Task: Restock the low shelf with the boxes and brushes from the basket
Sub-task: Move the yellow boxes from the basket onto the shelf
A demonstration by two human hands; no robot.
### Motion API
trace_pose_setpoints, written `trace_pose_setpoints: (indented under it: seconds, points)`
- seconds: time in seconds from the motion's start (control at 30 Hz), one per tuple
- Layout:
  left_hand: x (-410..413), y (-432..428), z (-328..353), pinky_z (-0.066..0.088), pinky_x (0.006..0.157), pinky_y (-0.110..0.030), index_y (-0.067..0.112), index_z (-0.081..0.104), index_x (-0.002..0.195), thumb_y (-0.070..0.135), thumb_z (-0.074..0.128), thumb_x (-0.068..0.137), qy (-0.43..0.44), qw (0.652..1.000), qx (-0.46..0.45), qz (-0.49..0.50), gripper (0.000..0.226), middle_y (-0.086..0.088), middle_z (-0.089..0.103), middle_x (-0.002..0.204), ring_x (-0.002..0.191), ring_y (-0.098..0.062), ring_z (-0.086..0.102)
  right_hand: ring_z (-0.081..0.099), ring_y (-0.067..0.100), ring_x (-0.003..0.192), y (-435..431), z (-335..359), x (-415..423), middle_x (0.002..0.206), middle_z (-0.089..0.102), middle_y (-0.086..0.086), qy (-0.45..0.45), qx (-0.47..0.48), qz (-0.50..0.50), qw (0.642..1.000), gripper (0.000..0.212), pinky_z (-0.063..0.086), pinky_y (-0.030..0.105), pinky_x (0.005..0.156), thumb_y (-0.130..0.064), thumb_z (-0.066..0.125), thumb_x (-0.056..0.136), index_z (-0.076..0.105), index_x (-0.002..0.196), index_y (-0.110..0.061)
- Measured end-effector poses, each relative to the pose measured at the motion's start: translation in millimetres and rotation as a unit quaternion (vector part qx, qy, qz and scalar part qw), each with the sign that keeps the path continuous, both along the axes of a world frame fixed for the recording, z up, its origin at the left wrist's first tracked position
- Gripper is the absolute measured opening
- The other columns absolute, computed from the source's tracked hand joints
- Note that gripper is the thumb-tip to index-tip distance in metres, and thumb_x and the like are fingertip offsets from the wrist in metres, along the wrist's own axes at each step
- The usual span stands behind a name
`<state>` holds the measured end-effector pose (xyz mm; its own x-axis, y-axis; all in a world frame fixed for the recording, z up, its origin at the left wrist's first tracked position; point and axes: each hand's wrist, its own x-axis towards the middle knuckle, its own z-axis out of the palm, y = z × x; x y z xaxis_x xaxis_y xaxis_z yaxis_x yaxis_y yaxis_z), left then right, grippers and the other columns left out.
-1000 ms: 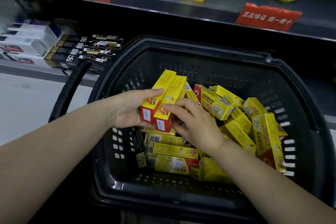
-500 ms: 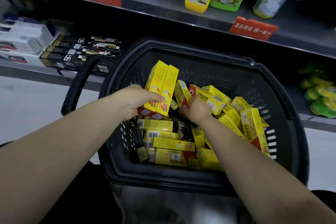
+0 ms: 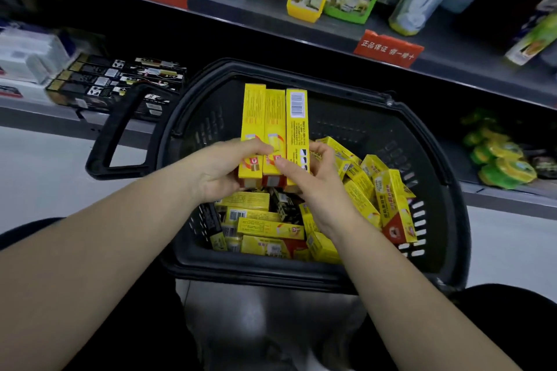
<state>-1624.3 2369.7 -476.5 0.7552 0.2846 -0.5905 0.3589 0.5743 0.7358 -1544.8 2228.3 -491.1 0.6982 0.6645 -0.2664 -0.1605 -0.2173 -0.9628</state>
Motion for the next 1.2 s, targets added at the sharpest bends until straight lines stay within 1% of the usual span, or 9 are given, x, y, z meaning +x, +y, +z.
trace_pose_setpoints:
  seconds: [0.1, 0.23, 0.43, 0.5, 0.63, 0.77, 0.93, 1.1, 1.2]
  points:
    - [-6, -12, -5, 0.054, 0.052, -0.023, 0.014, 0.063, 0.093, 0.009, 0.064, 0.083, -0.009, 1.000, -0.001, -0.007, 0.011, -0.005, 0.074, 0.077, 0.066, -0.017, 0.070, 0.064, 0.021, 0.097, -12, -2, 10, 0.109, 0.066, 0.004, 0.083, -0.005, -0.013, 0.996, 0.047, 0.052, 0.038, 0.086, -0.023, 0.073, 0.077, 0.045, 0.115, -0.022]
    - [-9, -15, 5, 0.056, 0.061, -0.027, 0.014, 0.067, 0.097, 0.012, 0.069, 0.077, 0.026, 1.000, 0.004, -0.005, 0.021, -0.006, 0.075, 0.090, 0.079, -0.018, 0.072, 0.065, 0.013, 0.074, -32, -6, 24, 0.069, 0.071, -0.002, 0.275, 0.059, -0.056, 0.958, 0.012, 0.053, 0.030, 0.067, -0.014, 0.057, 0.085, 0.057, 0.095, -0.021]
    - [-26, -13, 15, 0.055, 0.049, -0.027, 0.012, 0.067, 0.092, 0.014, 0.072, 0.053, 0.042, 0.999, -0.022, 0.024, 0.040, -0.008, 0.075, 0.084, 0.068, -0.017, 0.072, 0.068, 0.015, 0.067, -15, -5, 20, 0.082, 0.071, 0.004, 0.332, 0.102, -0.058, 0.936, 0.011, 0.055, 0.029, 0.060, -0.014, 0.054, 0.086, 0.056, 0.091, -0.024]
    - [-34, -12, 15, 0.056, 0.051, -0.029, 0.012, 0.066, 0.097, 0.013, 0.073, 0.052, 0.040, 0.998, -0.041, 0.037, 0.046, -0.009, 0.075, 0.088, 0.071, -0.018, 0.073, 0.071, 0.015, 0.071, -5, -2, 15, 0.084, 0.074, 0.004, 0.324, 0.105, -0.025, 0.940, 0.013, 0.055, 0.031, 0.067, -0.027, 0.060, 0.085, 0.064, 0.092, -0.018]
    - [-40, -1, 19, 0.058, 0.056, -0.034, 0.014, 0.067, 0.097, 0.013, 0.074, 0.053, 0.014, 0.997, -0.067, 0.047, 0.045, -0.010, 0.074, 0.094, 0.079, -0.023, 0.073, 0.068, 0.025, 0.100, 22, 2, 2, 0.111, 0.070, 0.008, 0.272, 0.058, 0.078, 0.957, 0.059, 0.053, 0.045, 0.088, -0.047, 0.068, 0.073, 0.056, 0.123, -0.019]
    - [-38, 24, 22, 0.060, 0.065, -0.037, 0.018, 0.066, 0.100, 0.019, 0.074, 0.054, 0.015, 0.999, -0.018, 0.031, 0.047, -0.007, 0.075, 0.094, 0.081, -0.022, 0.072, 0.064, 0.023, 0.107, 59, 5, -3, 0.117, 0.067, 0.003, 0.223, -0.016, 0.066, 0.973, 0.057, 0.045, 0.048, 0.099, -0.061, 0.055, 0.082, 0.056, 0.127, -0.026]
    - [-41, 64, 27, 0.059, 0.071, -0.038, 0.021, 0.065, 0.107, 0.025, 0.078, 0.050, 0.016, 0.999, 0.039, -0.001, 0.059, -0.003, 0.075, 0.097, 0.085, -0.020, 0.072, 0.071, 0.023, 0.090, 108, 20, -2, 0.096, 0.074, 0.002, 0.212, -0.003, 0.038, 0.977, 0.047, 0.048, 0.048, 0.096, -0.062, 0.041, 0.089, 0.066, 0.109, -0.027]
    - [-45, 94, 31, 0.059, 0.067, -0.033, 0.022, 0.065, 0.106, 0.023, 0.079, 0.048, -0.014, 0.998, 0.048, 0.025, 0.059, -0.003, 0.075, 0.096, 0.083, -0.019, 0.072, 0.071, 0.023, 0.089, 154, 33, 5, 0.112, 0.069, 0.004, 0.192, 0.017, 0.032, 0.981, 0.048, 0.057, 0.040, 0.075, -0.053, 0.043, 0.092, 0.048, 0.133, -0.029]
    - [-44, 109, 34, 0.058, 0.069, -0.031, 0.023, 0.063, 0.111, 0.025, 0.079, 0.049, -0.018, 0.996, 0.073, 0.056, 0.064, -0.002, 0.074, 0.101, 0.089, -0.018, 0.071, 0.069, 0.027, 0.089, 180, 40, 11, 0.108, 0.069, 0.008, 0.193, 0.029, 0.035, 0.980, 0.034, 0.055, 0.048, 0.081, -0.038, 0.050, 0.093, 0.057, 0.122, -0.021]
